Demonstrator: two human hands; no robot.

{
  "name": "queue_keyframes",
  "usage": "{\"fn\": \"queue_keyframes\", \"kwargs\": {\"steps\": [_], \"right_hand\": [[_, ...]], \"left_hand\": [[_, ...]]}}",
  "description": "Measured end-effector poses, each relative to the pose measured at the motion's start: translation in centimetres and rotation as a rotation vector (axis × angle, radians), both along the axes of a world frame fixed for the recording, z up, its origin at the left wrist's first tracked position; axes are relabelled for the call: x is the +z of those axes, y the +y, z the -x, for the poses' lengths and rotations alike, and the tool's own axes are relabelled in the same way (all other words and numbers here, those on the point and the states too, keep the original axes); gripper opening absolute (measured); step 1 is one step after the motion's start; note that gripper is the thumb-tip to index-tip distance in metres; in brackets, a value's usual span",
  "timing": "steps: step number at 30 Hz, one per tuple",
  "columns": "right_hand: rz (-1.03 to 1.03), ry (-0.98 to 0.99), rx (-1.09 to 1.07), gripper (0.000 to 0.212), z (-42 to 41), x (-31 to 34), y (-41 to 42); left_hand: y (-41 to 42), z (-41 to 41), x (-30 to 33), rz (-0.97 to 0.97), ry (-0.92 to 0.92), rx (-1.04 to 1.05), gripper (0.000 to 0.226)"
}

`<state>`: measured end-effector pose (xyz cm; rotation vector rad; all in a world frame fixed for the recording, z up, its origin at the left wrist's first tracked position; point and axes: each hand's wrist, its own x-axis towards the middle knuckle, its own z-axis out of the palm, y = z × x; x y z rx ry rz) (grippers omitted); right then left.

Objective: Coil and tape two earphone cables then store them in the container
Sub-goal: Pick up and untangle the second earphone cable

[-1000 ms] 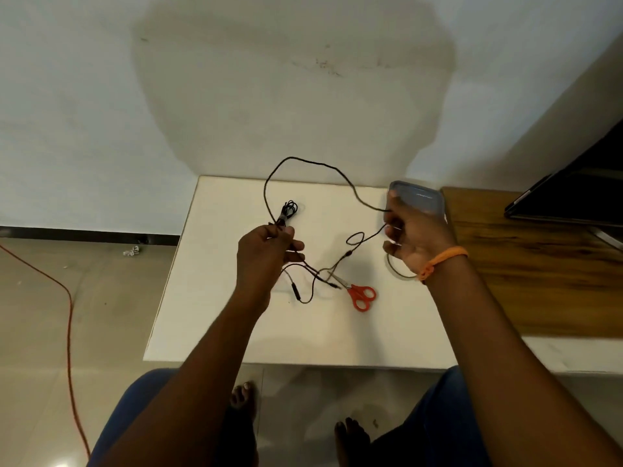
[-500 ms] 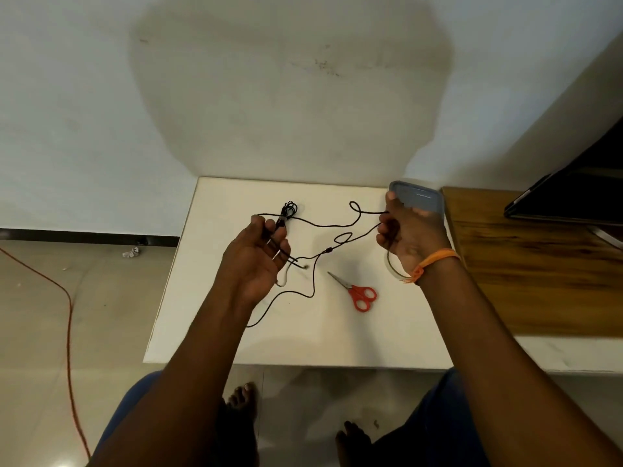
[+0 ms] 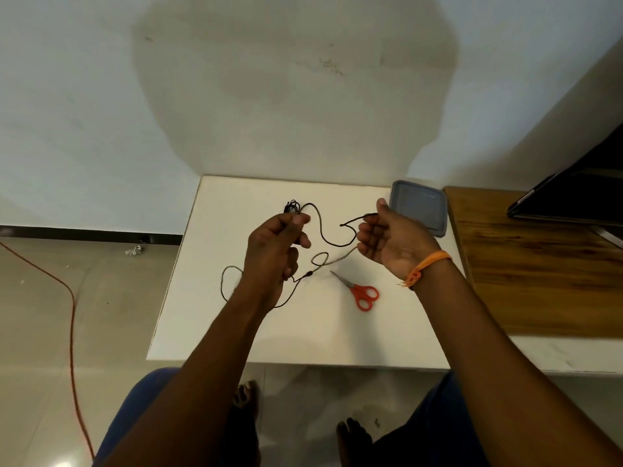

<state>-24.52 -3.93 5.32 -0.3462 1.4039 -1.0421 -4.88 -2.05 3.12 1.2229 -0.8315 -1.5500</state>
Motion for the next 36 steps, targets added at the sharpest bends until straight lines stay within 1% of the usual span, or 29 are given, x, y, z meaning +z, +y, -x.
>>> {"fn": "queue_keyframes", "kwargs": {"steps": [2,3,4,6,7,8,9,10,11,12,13,14,16,18,20,22,25,27,29,31,33,36], "right_hand": [[0.015,0.006,0.024,0.021,-0.1,0.2,0.2],[0.018,0.068,0.049,0.024,-0.1,0.2,0.3],[0.008,0.169,0.082,0.035,-0.1,0.0,0.3],[0.015,0.449,0.111,0.056,-0.3,-0.4,0.4],[0.093,0.649,0.123,0.058,-0.4,-0.5,0.4],[0.222,0.844,0.172,0.058,-0.5,-0.3,0.4],[0.374,0.942,0.271,0.057,-0.8,0.0,0.6],[0.512,0.916,0.394,0.058,-1.3,0.4,0.9],[0.57,0.776,0.519,0.056,-2.0,0.9,1.3],[0.556,0.603,0.615,0.051,-2.7,1.3,1.8],[0.534,0.494,0.688,0.043,-3.4,1.5,2.1],[0.531,0.467,0.73,0.035,-3.8,1.3,2.2],[0.565,0.543,0.735,0.023,-3.8,0.9,2.2],[0.612,0.642,0.681,0.02,-3.1,1.0,1.8],[0.625,0.699,0.553,0.021,-2.2,1.2,1.2],[0.575,0.653,0.322,0.02,-1.0,1.0,0.4],[0.471,0.559,0.008,0.023,0.5,0.8,-0.4],[0.415,0.475,-0.143,0.024,0.9,1.1,-0.6],[0.369,0.435,-0.191,0.025,1.1,1.3,-0.5],[0.323,0.441,-0.168,0.027,1.2,1.4,-0.4],[0.296,0.435,-0.189,0.029,1.3,1.6,-0.3],[0.304,0.442,-0.281,0.028,1.9,1.8,-0.5]], "left_hand": [[0.3,0.3,0.0,0.025,-0.013,-0.034,0.019],[0.3,0.4,0.0,0.032,-0.013,-0.042,0.019],[0.4,0.5,0.0,0.035,-0.012,-0.046,0.019],[0.4,0.5,0.0,0.044,-0.012,-0.055,0.018],[0.4,0.5,0.1,0.056,-0.017,-0.065,0.018],[0.4,0.5,0.1,0.074,-0.028,-0.082,0.018],[0.4,0.5,0.1,0.091,-0.041,-0.101,0.019],[0.4,0.6,0.1,0.105,-0.049,-0.119,0.019],[0.4,0.6,0.1,0.116,-0.05,-0.135,0.02],[0.5,0.6,0.1,0.128,-0.045,-0.148,0.02],[0.6,0.5,0.1,0.138,-0.039,-0.158,0.021],[0.5,0.3,0.1,0.143,-0.035,-0.162,0.021],[0.3,0.0,0.1,0.139,-0.036,-0.159,0.019],[0.0,-0.4,0.1,0.14,-0.095,-0.154,0.015],[-0.3,-0.8,0.0,0.152,-0.229,-0.165,0.013],[-0.3,-0.8,-0.4,0.149,-0.322,-0.197,0.014],[0.1,-0.7,-0.9,0.122,-0.341,-0.263,0.015],[0.2,-0.6,-1.0,0.125,-0.387,-0.306,0.015],[0.1,-0.5,-1.2,0.105,-0.399,-0.32,0.016],[0.0,-0.5,-1.4,0.079,-0.43,-0.32,0.016],[-0.1,-0.7,-1.4,0.069,-0.506,-0.326,0.015],[0.0,-0.9,-1.6,0.08,-0.625,-0.377,0.019]]}}
